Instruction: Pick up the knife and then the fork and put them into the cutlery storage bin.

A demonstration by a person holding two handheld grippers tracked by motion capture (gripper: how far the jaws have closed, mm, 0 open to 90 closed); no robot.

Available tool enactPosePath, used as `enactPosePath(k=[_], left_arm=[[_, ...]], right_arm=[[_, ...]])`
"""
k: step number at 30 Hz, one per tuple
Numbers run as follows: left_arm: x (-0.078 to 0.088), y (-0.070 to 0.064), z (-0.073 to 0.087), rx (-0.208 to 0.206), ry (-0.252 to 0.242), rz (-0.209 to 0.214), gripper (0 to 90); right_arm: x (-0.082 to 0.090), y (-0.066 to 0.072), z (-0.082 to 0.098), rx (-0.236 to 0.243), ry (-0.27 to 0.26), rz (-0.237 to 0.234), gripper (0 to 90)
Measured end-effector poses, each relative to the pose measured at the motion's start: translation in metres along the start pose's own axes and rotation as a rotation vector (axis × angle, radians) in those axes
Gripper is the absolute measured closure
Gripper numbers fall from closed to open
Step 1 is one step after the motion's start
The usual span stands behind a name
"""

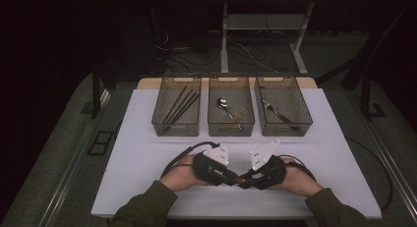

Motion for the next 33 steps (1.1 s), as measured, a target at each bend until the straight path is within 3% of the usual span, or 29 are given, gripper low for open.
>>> enactPosePath(k=[6,9,12,15,23,27,32,33], left_arm=[[-0.002,-0.001,0.002,0.022,0.004,0.017,76.9],[-0.002,0.000,0.003,0.013,-0.002,0.010,75.7],[0.001,0.004,0.005,0.019,-0.032,-0.021,58.8],[0.007,0.006,0.008,0.047,-0.067,-0.035,49.0],[0.028,0.003,0.024,0.151,-0.150,-0.152,31.8],[0.039,-0.001,0.038,0.218,-0.185,-0.231,27.8],[0.051,-0.007,0.057,0.259,-0.215,-0.329,24.3],[0.052,-0.009,0.062,0.289,-0.234,-0.347,22.5]], right_arm=[[-0.003,0.002,0.000,-0.024,0.019,-0.005,75.1],[-0.003,0.001,0.001,-0.039,0.023,-0.009,75.2],[-0.002,-0.001,0.002,-0.052,0.019,-0.004,75.2],[0.000,-0.002,0.003,-0.070,0.012,-0.002,75.2],[0.008,-0.007,0.008,-0.092,0.003,0.028,75.2],[0.014,-0.010,0.012,-0.115,0.002,0.053,75.1],[0.022,-0.017,0.019,-0.154,-0.003,0.091,75.1],[0.023,-0.017,0.020,-0.160,-0.006,0.094,75.1]])
Point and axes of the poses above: each handheld gripper's, and its own axes: x roughly backward along the jaws, z roughly out of its underside, y roughly to its left, the point moved 2 cm from there along -x, roughly forward along the jaws, and after that the axes turned 3 degrees about z, right-handed, at the moved point
